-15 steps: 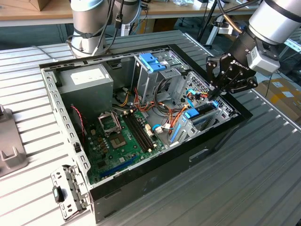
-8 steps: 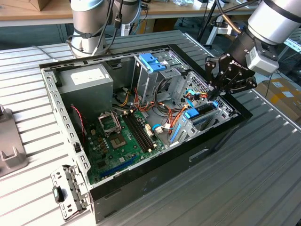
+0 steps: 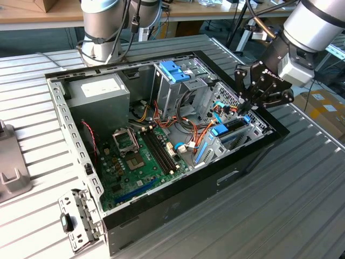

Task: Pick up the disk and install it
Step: 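Insert the first disk wire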

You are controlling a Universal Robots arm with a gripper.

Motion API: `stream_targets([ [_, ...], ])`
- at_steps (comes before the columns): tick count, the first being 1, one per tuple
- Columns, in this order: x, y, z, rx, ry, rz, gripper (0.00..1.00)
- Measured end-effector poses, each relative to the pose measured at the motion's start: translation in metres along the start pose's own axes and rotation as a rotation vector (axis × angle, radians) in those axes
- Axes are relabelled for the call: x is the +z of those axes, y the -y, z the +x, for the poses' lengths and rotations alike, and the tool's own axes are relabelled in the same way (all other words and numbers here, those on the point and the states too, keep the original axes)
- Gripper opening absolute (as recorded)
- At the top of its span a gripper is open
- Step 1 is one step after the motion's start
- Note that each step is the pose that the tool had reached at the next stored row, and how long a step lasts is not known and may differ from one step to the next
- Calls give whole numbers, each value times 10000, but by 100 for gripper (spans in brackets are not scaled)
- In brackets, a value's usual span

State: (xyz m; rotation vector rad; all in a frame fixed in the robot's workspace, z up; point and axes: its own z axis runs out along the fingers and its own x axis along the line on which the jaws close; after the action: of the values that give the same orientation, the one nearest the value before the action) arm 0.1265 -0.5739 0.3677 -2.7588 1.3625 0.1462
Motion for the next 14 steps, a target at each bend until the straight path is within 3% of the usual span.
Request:
stream_targets([
  [3, 3, -1, 2, 301, -4, 34, 17],
  [6, 10, -3, 5, 931, -11, 105, 17],
  [14, 18, -5, 8, 1795, -23, 203, 17],
])
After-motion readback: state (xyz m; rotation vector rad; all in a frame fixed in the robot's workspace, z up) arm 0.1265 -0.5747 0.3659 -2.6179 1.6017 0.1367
